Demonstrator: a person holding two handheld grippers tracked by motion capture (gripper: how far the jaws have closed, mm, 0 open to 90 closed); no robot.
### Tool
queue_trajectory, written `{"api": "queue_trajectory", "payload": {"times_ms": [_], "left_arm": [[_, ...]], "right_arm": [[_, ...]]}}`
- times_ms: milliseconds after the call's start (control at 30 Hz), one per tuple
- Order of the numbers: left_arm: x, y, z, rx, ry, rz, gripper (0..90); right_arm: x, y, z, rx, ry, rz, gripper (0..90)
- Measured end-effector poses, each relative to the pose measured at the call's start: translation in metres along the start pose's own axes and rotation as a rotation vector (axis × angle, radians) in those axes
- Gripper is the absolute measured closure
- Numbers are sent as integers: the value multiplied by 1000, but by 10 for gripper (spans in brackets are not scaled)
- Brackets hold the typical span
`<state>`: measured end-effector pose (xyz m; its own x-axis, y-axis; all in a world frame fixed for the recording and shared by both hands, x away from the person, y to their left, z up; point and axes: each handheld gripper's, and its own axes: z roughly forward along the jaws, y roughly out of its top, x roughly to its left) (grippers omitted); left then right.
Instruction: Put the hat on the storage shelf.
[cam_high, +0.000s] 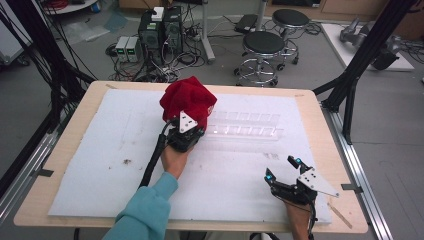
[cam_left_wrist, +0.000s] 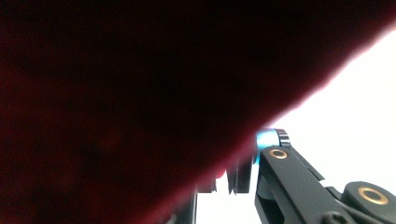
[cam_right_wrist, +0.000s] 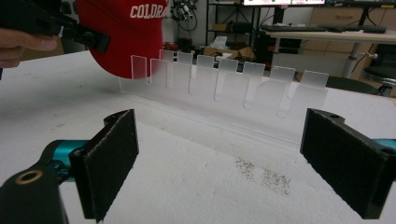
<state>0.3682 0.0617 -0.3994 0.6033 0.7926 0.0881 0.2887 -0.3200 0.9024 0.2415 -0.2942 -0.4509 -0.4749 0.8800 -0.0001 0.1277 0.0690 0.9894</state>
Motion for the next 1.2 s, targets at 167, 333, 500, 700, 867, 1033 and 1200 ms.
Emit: {"api": "queue_trajectory", "payload": {"times_ms": [167,333,500,700,867,1033,1200], "left_arm": [[-1,0,-1,3,-10,4,814],[-2,-3,-3,12,-13,5,690],[-1,-5,-5,31,-52,-14,429],[2,-9,-15,28,-101,14,139],[11,-11,-29,26,-192,29,73],[23,-26,-58,5,-305,61,67],[43,-49,-94,-60,-352,71,67]], "right_arm": [[0,0,0,-4,1,2,103],[-1,-1,-1,-13,2,11,103],[-2,-1,-3,-26,4,18,103],[-2,-2,-4,-40,8,26,103],[-5,-3,-6,-55,13,46,103],[-5,-3,-5,-58,16,35,103],[-5,-3,-5,-57,16,35,103]]}}
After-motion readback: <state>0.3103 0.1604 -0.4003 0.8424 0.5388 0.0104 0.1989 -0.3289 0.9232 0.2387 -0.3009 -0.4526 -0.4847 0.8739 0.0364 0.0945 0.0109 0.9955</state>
